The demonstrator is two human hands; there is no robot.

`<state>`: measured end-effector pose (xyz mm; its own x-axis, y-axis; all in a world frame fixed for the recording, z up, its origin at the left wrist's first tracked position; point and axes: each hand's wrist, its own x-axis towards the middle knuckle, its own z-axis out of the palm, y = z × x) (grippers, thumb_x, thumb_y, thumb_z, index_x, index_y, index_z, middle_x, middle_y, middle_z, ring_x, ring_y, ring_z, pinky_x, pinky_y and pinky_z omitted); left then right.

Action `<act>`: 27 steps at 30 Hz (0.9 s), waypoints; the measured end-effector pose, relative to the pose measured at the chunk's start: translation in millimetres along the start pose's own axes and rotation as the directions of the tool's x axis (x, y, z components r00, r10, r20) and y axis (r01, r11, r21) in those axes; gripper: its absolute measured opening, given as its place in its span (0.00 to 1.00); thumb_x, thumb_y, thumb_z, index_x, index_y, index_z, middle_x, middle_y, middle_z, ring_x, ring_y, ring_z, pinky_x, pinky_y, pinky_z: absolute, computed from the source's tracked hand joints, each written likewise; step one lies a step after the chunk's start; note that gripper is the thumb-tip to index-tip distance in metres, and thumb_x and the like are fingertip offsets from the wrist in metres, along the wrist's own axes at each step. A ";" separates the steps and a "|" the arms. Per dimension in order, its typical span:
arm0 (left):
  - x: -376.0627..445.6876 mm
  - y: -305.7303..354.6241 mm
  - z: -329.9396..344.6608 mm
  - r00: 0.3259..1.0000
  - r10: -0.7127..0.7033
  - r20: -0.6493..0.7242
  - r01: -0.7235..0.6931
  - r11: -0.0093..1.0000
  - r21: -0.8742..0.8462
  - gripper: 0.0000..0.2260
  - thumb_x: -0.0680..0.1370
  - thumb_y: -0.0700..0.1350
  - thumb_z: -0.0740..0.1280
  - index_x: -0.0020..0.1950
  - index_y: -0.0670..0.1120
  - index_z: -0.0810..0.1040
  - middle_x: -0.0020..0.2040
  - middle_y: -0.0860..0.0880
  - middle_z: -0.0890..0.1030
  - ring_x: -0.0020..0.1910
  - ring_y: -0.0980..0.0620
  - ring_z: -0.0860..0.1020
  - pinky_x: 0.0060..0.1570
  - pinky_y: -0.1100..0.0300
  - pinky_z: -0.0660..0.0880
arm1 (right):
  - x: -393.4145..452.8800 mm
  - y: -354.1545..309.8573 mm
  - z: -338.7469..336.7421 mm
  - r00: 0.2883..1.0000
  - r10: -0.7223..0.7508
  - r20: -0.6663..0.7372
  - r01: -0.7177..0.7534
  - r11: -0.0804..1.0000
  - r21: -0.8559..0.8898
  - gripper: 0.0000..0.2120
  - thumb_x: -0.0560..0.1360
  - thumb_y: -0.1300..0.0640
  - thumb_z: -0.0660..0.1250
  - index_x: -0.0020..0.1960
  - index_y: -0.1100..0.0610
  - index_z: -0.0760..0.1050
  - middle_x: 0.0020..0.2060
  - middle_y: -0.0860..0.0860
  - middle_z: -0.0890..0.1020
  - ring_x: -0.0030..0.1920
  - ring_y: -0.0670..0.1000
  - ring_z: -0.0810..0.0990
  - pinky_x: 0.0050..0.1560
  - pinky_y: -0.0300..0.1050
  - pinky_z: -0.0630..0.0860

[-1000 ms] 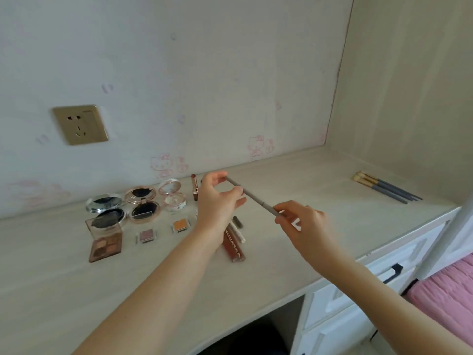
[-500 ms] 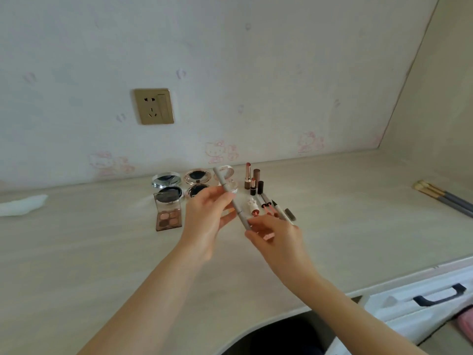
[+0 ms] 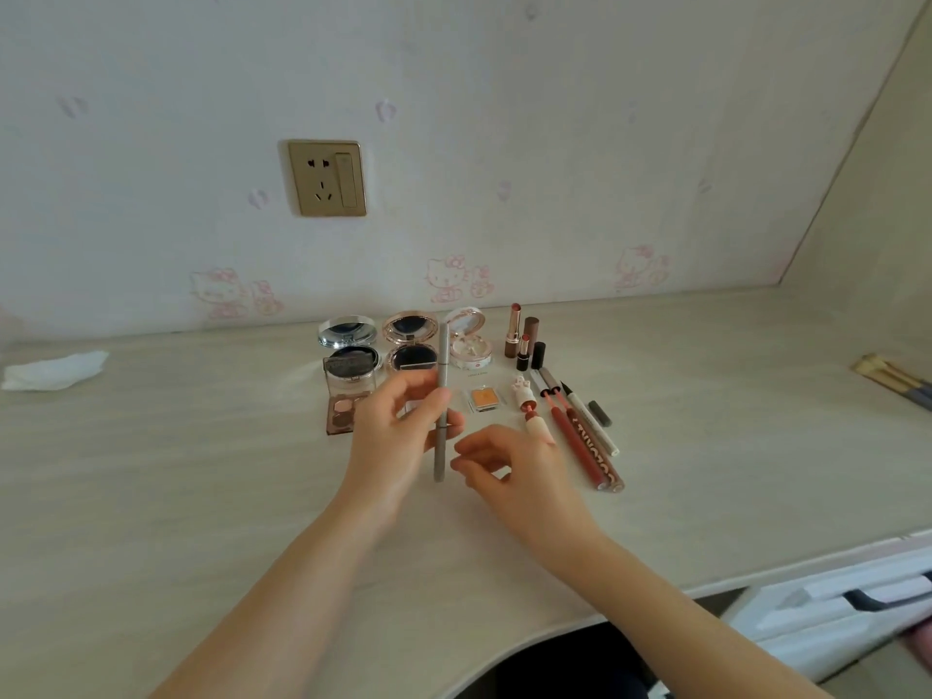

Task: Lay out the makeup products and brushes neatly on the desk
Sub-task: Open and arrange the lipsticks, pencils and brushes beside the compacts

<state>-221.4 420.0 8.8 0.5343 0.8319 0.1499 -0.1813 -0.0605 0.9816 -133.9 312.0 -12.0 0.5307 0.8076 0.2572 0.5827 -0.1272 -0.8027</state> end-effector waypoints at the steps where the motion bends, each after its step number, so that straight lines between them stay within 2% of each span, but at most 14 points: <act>1: 1.1 -2.0 -1.4 1.000 0.021 -0.004 -0.020 0.999 0.044 0.05 0.77 0.37 0.67 0.52 0.42 0.80 0.40 0.43 0.81 0.37 0.47 0.82 0.39 0.59 0.79 | 1.1 1.0 -1.7 1.000 -0.004 -0.008 0.004 1.000 -0.018 0.06 0.75 0.58 0.69 0.51 0.52 0.80 0.40 0.42 0.82 0.45 0.40 0.79 0.47 0.30 0.73; 4: 4.6 -9.3 -5.4 0.995 0.105 -0.004 -0.100 0.962 0.254 0.06 0.77 0.38 0.68 0.51 0.45 0.80 0.41 0.47 0.81 0.33 0.56 0.79 0.33 0.62 0.76 | 6.5 2.8 -10.5 0.998 0.004 -0.067 -0.007 0.999 -0.042 0.08 0.76 0.57 0.66 0.54 0.50 0.78 0.43 0.43 0.83 0.45 0.41 0.80 0.50 0.39 0.78; 6: 4.2 -13.7 -6.7 0.987 0.159 0.032 -0.158 0.892 0.423 0.06 0.76 0.39 0.68 0.49 0.49 0.80 0.40 0.53 0.81 0.34 0.58 0.78 0.34 0.66 0.73 | 11.5 1.8 -18.0 0.992 0.014 -0.128 -0.018 0.999 -0.032 0.11 0.77 0.57 0.65 0.59 0.49 0.75 0.45 0.41 0.81 0.44 0.41 0.80 0.48 0.40 0.79; 9: 0.8 -16.1 -6.9 0.964 0.236 0.120 -0.261 0.768 0.585 0.06 0.75 0.39 0.69 0.48 0.49 0.80 0.42 0.56 0.80 0.39 0.60 0.76 0.37 0.71 0.71 | 17.2 1.5 -24.7 0.987 -0.044 -0.156 0.030 0.995 -0.094 0.17 0.78 0.58 0.63 0.66 0.48 0.69 0.49 0.38 0.77 0.44 0.40 0.78 0.43 0.30 0.74; 11: -1.3 -17.3 -6.8 0.936 0.283 0.208 -0.349 0.673 0.653 0.05 0.74 0.40 0.69 0.47 0.49 0.80 0.43 0.57 0.78 0.39 0.58 0.76 0.39 0.65 0.73 | 19.0 6.5 -24.9 0.983 -0.126 -0.131 0.098 0.975 -0.201 0.19 0.78 0.59 0.63 0.68 0.49 0.69 0.52 0.40 0.76 0.46 0.42 0.76 0.44 0.28 0.69; 14: -4.6 -19.7 -8.8 0.874 0.356 0.331 -0.470 0.445 0.762 0.02 0.74 0.45 0.69 0.46 0.50 0.78 0.44 0.58 0.75 0.35 0.57 0.74 0.34 0.61 0.73 | 21.9 16.6 -21.6 0.961 -0.258 -0.098 0.212 0.917 -0.338 0.14 0.77 0.62 0.65 0.61 0.55 0.77 0.50 0.49 0.80 0.45 0.44 0.75 0.48 0.26 0.66; 17: -5.4 -21.1 -12.0 0.816 0.404 0.413 -0.536 0.262 0.803 0.06 0.73 0.50 0.70 0.44 0.50 0.77 0.43 0.57 0.75 0.33 0.57 0.73 0.28 0.63 0.69 | 21.1 25.7 -19.3 0.928 -0.369 -0.055 0.313 0.851 -0.421 0.08 0.75 0.64 0.67 0.52 0.59 0.82 0.43 0.52 0.82 0.42 0.47 0.78 0.49 0.26 0.66; 20: -3.2 -23.1 -13.4 0.760 0.442 0.477 -0.587 0.151 0.796 0.07 0.74 0.52 0.69 0.43 0.49 0.78 0.40 0.55 0.76 0.35 0.54 0.76 0.27 0.62 0.69 | 15.0 32.6 -15.8 0.917 -0.397 -0.034 0.342 0.829 -0.443 0.08 0.76 0.60 0.65 0.53 0.59 0.81 0.44 0.52 0.81 0.43 0.51 0.80 0.42 0.40 0.77; 22: -3.3 -23.4 -13.4 0.724 0.444 0.528 -0.618 0.078 0.782 0.09 0.75 0.54 0.65 0.42 0.49 0.78 0.38 0.54 0.76 0.35 0.53 0.76 0.27 0.61 0.69 | 10.6 37.3 -13.7 0.904 -0.426 -0.038 0.359 0.805 -0.472 0.11 0.77 0.57 0.62 0.54 0.59 0.80 0.44 0.52 0.80 0.41 0.53 0.80 0.33 0.49 0.79; 24: -5.7 -23.1 -12.6 0.694 0.449 0.563 -0.632 0.005 0.775 0.12 0.76 0.56 0.63 0.39 0.49 0.77 0.34 0.54 0.75 0.31 0.53 0.75 0.25 0.63 0.64 | 5.7 40.8 -13.5 0.881 -0.472 -0.035 0.386 0.760 -0.523 0.10 0.75 0.59 0.64 0.54 0.60 0.80 0.42 0.53 0.79 0.40 0.53 0.78 0.29 0.49 0.77; 27: -9.4 -22.6 -11.6 0.697 0.414 0.585 -0.631 -0.034 0.775 0.17 0.79 0.59 0.56 0.35 0.51 0.70 0.29 0.54 0.72 0.27 0.53 0.74 0.23 0.62 0.59 | -1.9 42.3 -15.2 0.849 -0.529 -0.004 0.428 0.691 -0.582 0.10 0.72 0.66 0.70 0.52 0.60 0.80 0.42 0.53 0.79 0.43 0.53 0.75 0.33 0.47 0.76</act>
<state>-231.9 419.9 -16.2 0.7807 0.2320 0.5802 0.3095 -0.9502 -0.0365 -100.9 296.3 -38.2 0.1449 0.7502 0.6452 0.9883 -0.0778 -0.1316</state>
